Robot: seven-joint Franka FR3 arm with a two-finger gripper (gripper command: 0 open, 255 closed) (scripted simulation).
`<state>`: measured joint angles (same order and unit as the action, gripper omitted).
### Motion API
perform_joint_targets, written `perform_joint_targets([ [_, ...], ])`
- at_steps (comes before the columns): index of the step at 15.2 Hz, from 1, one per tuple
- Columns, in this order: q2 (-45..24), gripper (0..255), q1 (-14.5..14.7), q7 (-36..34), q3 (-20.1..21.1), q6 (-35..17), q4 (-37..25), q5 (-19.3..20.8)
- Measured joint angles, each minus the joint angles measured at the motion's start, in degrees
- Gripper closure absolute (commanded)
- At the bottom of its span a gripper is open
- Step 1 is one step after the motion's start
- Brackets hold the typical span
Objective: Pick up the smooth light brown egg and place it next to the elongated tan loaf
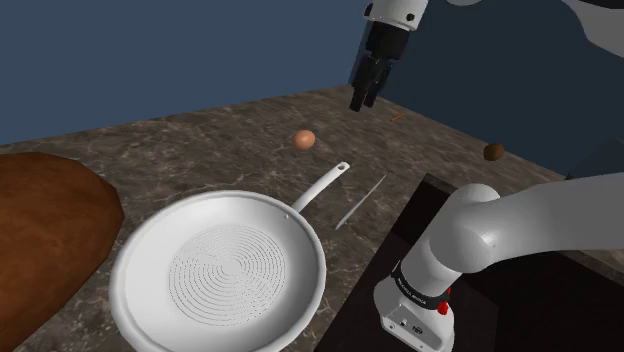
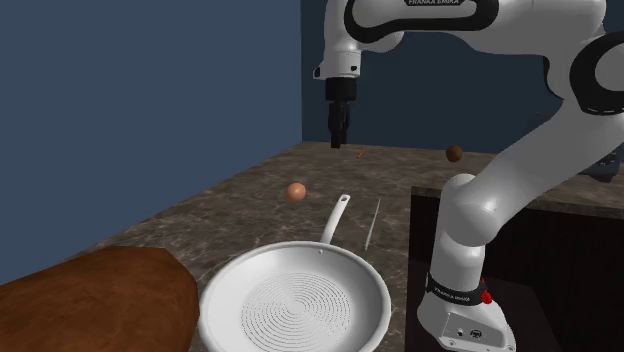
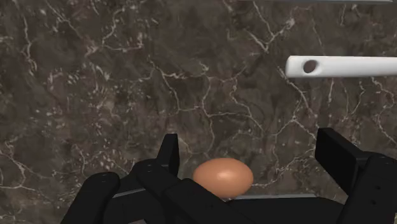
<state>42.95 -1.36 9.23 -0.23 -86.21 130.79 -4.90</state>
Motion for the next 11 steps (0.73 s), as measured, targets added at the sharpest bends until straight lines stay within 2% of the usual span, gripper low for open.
perform_joint_targets([
  [1,0.0,0,0.0,0.0,0.0,0.0,0.0,0.0],
  [3,-1.18,0,-1.31,-4.64,1.47,-2.08,0.86,-1.3],
  [11,-12.19,0,-9.59,-35.09,9.45,-16.58,2.96,-7.46],
])
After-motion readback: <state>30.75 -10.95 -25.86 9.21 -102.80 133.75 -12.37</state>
